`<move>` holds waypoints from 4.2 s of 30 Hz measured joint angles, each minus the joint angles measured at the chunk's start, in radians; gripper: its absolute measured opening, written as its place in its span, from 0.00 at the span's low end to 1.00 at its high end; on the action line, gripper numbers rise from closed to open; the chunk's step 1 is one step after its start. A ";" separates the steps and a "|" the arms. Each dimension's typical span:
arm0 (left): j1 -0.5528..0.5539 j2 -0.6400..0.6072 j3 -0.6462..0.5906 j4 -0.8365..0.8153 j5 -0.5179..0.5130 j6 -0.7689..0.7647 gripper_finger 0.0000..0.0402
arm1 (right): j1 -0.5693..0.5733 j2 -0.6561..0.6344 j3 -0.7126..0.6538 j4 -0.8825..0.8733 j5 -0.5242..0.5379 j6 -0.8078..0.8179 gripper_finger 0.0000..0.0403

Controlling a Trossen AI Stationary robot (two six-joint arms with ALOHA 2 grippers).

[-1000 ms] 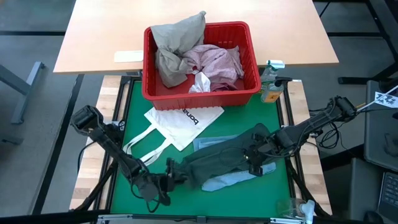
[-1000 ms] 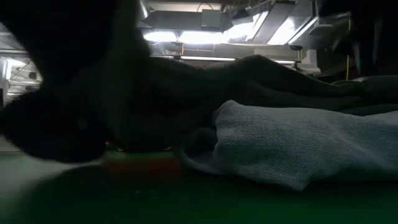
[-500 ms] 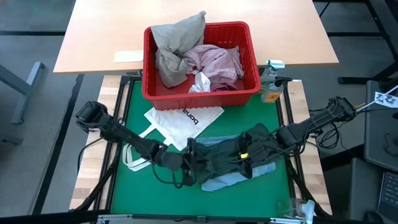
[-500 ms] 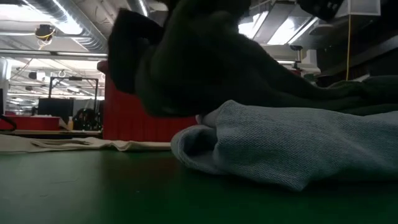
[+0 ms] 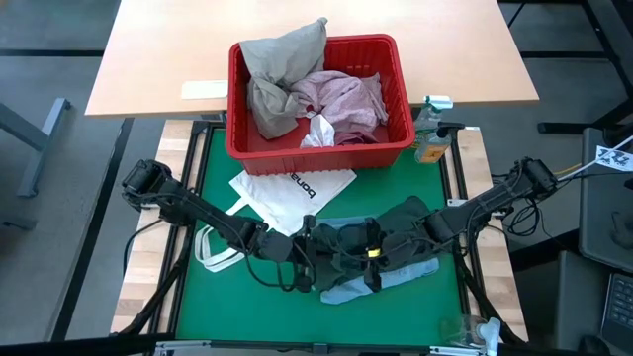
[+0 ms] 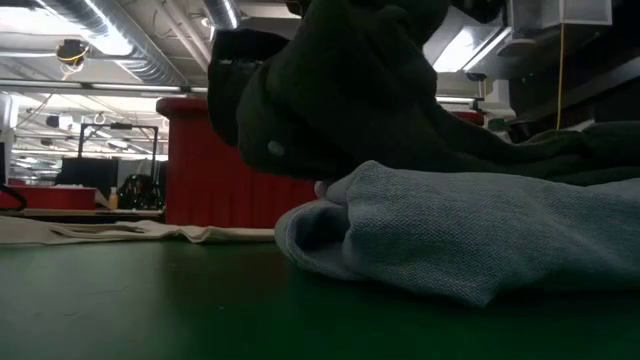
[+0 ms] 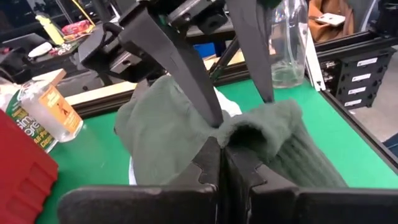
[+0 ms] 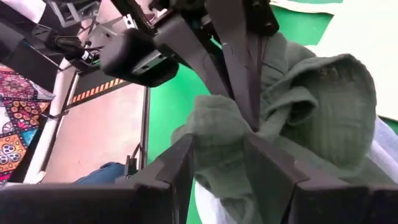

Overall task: Fold laundry
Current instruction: Fold the green shirt

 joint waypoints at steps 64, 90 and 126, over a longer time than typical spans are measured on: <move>0.002 -0.001 -0.001 0.005 0.000 -0.049 0.10 | 0.000 0.122 -0.002 0.047 0.120 -0.025 0.03; 0.032 -0.001 0.000 0.156 -0.019 -0.095 0.32 | 0.186 -0.109 -0.001 -0.609 0.326 0.441 0.00; 0.042 0.202 -0.001 0.318 0.071 -0.232 0.25 | 0.707 -0.059 -0.050 -1.327 -0.019 1.584 0.00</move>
